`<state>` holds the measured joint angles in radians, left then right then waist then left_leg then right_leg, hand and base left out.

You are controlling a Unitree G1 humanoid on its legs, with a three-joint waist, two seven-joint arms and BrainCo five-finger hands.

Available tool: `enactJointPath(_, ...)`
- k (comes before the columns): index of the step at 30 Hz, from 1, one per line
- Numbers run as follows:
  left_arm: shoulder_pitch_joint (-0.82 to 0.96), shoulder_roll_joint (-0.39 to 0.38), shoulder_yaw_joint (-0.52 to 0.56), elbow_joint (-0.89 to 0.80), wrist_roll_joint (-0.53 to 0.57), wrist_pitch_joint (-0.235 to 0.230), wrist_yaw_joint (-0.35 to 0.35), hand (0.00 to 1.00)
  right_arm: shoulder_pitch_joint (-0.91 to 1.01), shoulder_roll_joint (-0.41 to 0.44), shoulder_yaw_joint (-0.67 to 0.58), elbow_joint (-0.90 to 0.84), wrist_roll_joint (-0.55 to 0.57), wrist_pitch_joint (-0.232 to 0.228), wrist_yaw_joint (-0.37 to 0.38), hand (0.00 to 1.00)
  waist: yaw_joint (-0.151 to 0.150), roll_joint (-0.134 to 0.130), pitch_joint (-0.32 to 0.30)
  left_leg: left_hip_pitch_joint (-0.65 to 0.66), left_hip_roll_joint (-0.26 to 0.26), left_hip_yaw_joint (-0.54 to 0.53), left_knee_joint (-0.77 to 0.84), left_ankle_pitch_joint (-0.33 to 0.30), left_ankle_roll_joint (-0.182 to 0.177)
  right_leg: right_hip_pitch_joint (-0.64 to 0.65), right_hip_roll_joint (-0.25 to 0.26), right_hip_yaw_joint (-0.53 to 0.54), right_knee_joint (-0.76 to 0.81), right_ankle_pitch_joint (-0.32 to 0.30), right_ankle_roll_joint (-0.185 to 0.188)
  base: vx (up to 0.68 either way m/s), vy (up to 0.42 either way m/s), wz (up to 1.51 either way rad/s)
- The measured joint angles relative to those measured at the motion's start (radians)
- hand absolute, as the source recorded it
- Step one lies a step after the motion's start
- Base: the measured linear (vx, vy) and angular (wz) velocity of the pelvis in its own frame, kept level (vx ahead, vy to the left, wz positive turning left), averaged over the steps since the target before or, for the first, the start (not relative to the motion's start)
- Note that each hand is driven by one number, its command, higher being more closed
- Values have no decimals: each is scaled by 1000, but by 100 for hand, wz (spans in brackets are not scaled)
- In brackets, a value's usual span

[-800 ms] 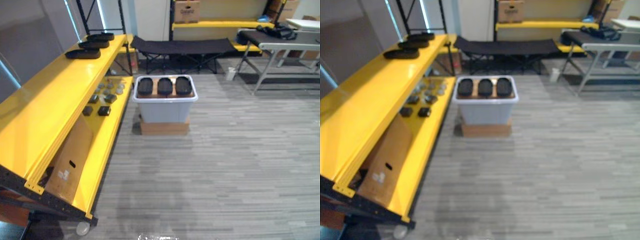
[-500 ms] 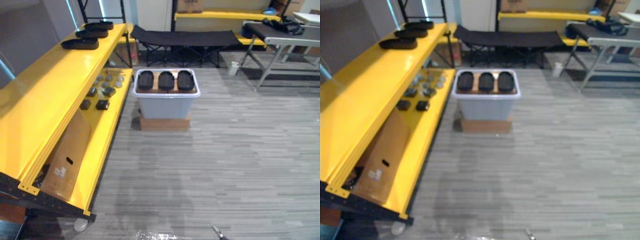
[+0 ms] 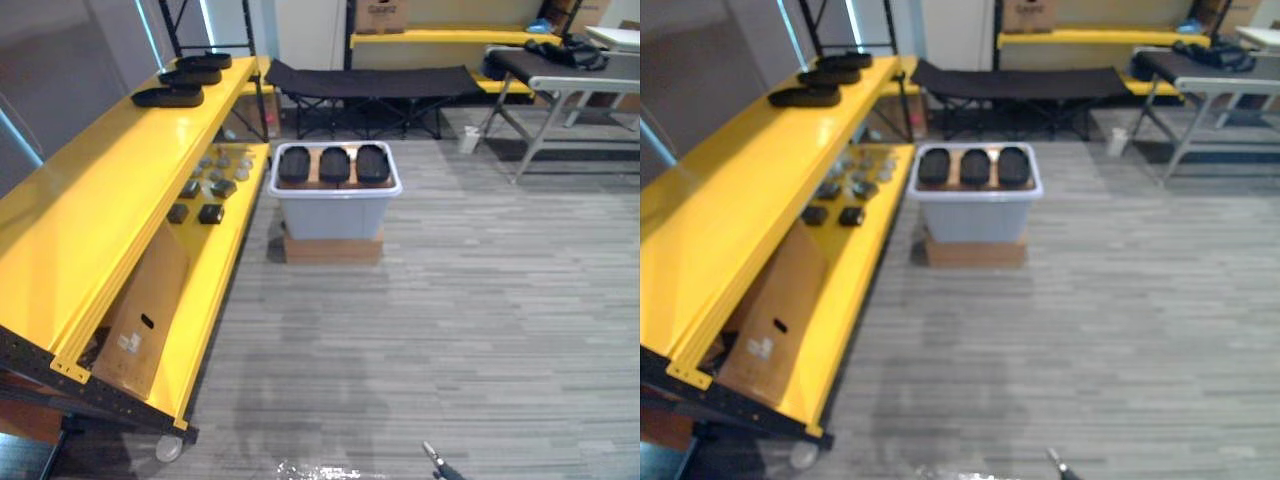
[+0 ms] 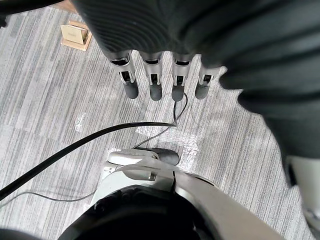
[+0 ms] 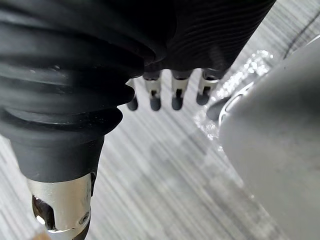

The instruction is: Walk over and take plastic housings, then place them on the shelf

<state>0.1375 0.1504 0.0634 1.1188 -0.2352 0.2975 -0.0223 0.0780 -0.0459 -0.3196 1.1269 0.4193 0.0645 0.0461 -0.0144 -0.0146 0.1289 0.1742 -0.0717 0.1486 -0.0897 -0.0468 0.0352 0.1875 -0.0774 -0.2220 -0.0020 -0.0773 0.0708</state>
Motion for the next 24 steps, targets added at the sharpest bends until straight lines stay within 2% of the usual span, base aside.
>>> enactJointPath(13, -2, 6, -12, 0, 0, -1, -1, 0, -5, 1, 28, 2, -13, -16, -2, 0, -2, -2, -1, 4, -5, 6, 0, 1, 0, 8, -5, -4, -6, 5, 4, 11, 6, 1)
enactJointPath(19, -1, 13, -42, 2, -1, -18, -1, 0, -2, -2, 22, 1, -37, -20, 5, 0, -5, -13, 5, 19, -12, 26, 0, -3, 2, 12, -14, 7, 3, 3, 13, -23, 26, -7)
enactJointPath(22, 0, 18, -46, 0, -1, -22, -3, 0, -3, -5, 17, -8, -51, -19, 20, 0, -6, -14, 8, 21, -25, 35, 1, -22, 22, -50, -47, 5, 123, -64, 61, -4, 92, 4)
enactJointPath(23, 1, 11, -49, 0, -1, -29, -2, 0, 0, -16, 8, -8, -50, -19, 20, 0, -4, -8, 16, 27, -25, 47, 1, -31, 35, -106, -64, 11, 251, -77, 76, 14, 110, -15)
enactJointPath(24, 1, 7, -50, 0, -1, -30, -2, 0, -9, -20, 1, -8, -50, -19, 20, 0, 2, -2, 28, 37, -19, 56, 1, -35, 41, -143, -70, 14, 339, -77, 75, -55, 166, -35)
